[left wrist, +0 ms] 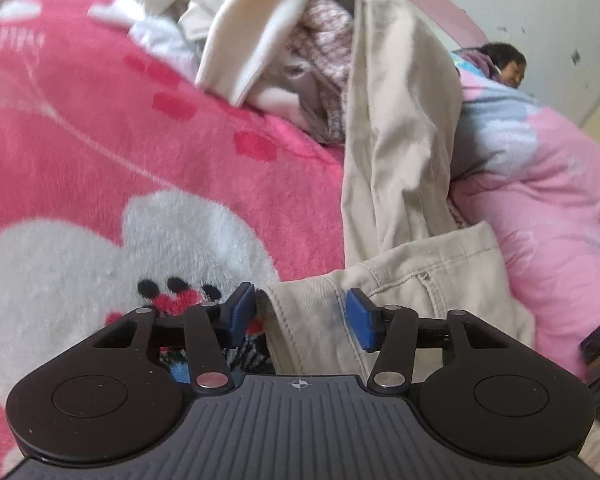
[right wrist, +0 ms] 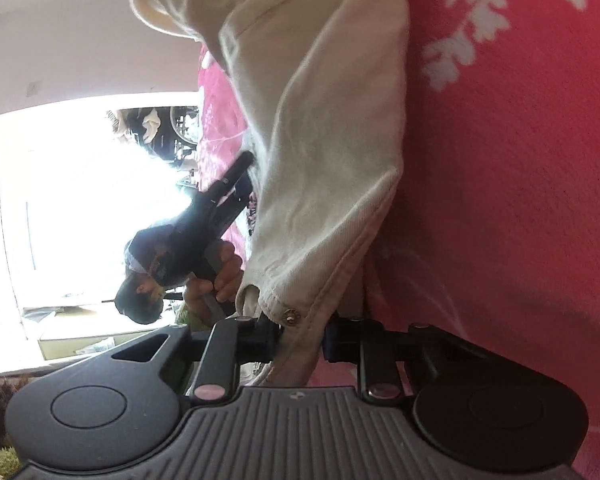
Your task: Fold clothes
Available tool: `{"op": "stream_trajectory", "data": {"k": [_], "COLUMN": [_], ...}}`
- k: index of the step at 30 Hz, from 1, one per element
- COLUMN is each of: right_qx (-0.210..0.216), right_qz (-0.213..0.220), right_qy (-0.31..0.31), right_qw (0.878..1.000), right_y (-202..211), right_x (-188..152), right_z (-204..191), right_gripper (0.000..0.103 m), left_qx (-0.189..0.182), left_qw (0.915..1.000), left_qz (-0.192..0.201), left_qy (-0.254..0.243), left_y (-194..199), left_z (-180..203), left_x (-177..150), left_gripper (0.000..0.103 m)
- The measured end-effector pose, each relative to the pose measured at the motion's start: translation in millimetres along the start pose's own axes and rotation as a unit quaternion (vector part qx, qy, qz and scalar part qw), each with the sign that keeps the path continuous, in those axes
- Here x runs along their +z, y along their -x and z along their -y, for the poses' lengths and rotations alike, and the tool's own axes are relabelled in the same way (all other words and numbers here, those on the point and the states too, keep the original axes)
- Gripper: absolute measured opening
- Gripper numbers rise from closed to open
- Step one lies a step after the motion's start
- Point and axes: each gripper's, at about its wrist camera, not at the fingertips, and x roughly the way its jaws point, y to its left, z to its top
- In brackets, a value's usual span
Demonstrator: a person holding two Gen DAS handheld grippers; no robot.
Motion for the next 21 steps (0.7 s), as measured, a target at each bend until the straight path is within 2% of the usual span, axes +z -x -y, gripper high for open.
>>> {"op": "stream_trajectory", "data": {"k": [2,5,8,12,15,18,20,21], "right_qx": [-0.003,-0.018,-0.023,0.001,0.017,0.006,-0.009,-0.016], "right_qz": [0.002,0.006,0.009,0.001,-0.003,0.005,-0.006,-0.022], "right_qy": [-0.012,-0.013,0.023,0.077,0.121,0.176,0.237,0.276], "right_qw": [1.0,1.0,0.999,0.997,0.992,0.984,0.971,0.961], "right_y": [-6.5,-8.5,-2.0,3.6,10.1,6.7,-4.3,-13.6], "right_x": [2.7,3.5,7.2,3.1,0.2,1.3,-0.6,-0.5], "right_z": [1.3,0.8,-7.4,-20.0,-33.4,-64.4,-96.7,-113.9], "right_gripper": [0.024,0.024,0.021,0.017,0.015,0.014,0.014,0.014], "left_qx": [-0.024,-0.034,-0.041,-0.046,-0.031,-0.01,0.001,0.012], "left_qw": [0.9994,0.9991,0.9986,0.9979,0.9992,0.9999,0.999,0.998], "left_qz": [-0.01,-0.022,-0.034,-0.043,-0.023,0.011,0.043,0.06], "left_qy": [0.022,0.011,-0.004,-0.014,-0.008,0.003,0.012,0.014], "left_y": [-8.6,-7.3,-4.3,5.8,23.2,45.8,67.9,80.0], "left_z": [-7.0,-2.7,3.2,10.8,20.2,29.3,30.8,30.5], "left_x": [6.2,1.4,-5.1,-15.2,-18.3,-10.8,1.6,9.0], "left_gripper": [0.063,0.064,0.045,0.025,0.019,0.015,0.014,0.014]}}
